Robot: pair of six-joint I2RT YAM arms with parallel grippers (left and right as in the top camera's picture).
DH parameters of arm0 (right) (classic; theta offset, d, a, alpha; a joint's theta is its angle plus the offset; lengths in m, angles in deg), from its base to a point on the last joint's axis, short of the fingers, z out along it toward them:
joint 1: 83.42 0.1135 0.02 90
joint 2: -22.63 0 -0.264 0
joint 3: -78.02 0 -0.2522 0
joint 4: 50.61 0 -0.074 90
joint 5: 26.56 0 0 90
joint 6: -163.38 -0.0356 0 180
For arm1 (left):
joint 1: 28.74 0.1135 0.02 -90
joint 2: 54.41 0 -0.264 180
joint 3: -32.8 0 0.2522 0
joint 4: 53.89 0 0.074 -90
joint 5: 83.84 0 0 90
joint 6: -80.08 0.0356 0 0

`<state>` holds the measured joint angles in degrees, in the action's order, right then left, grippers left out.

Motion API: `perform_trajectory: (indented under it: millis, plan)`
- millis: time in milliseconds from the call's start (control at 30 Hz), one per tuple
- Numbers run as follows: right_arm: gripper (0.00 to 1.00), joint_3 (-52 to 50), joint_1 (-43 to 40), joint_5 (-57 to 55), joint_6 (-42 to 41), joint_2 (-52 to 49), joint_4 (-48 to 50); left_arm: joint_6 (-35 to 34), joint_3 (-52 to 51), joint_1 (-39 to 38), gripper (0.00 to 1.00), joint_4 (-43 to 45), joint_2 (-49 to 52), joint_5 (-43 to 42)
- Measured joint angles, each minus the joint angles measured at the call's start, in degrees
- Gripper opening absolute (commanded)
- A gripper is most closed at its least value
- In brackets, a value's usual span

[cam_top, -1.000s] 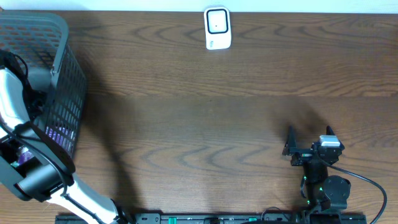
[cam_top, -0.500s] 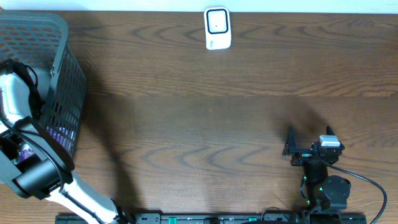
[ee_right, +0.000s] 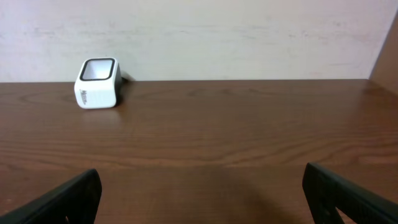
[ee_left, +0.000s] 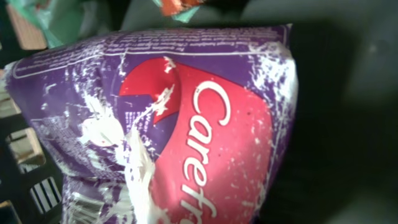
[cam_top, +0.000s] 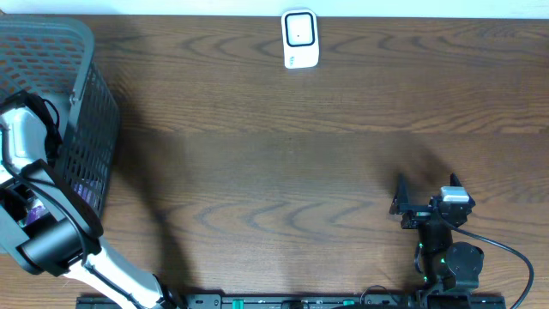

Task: Scan the item barcode
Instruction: 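Lift the box out and carry it to the white scanner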

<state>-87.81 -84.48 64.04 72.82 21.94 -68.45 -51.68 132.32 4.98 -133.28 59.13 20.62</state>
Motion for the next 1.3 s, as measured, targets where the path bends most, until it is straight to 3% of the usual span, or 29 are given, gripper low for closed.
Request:
perform_trajectory:
  millis: [200, 367, 600, 967, 1100, 1300]
  plan:
    - [0.99, 0.0, 0.0, 0.0, 0.0, 0.0, 0.0, 0.0, 0.6, 0.0, 0.07, -1.2, -0.2, -1.4]
    - [0.99, 0.0, 0.0, 0.0, 0.0, 0.0, 0.0, 0.0, 3.9, 0.5, 0.07, -0.6, -3.7, -8.1]
    - [0.99, 0.0, 0.0, 0.0, 0.0, 0.0, 0.0, 0.0, 8.3, 0.3, 0.07, 11.4, -22.2, -20.9]
    - [0.99, 0.0, 0.0, 0.0, 0.0, 0.0, 0.0, -0.1, 8.8, -0.6, 0.07, 22.9, -43.5, -24.7]
    - [0.99, 0.0, 0.0, 0.0, 0.0, 0.0, 0.0, 1.0, 8.8, -5.2, 0.07, 24.8, -46.1, -24.8]
    - [0.99, 0.0, 0.0, 0.0, 0.0, 0.0, 0.0, 8.9, 8.8, -21.9, 0.07, 25.8, -45.3, -25.0]
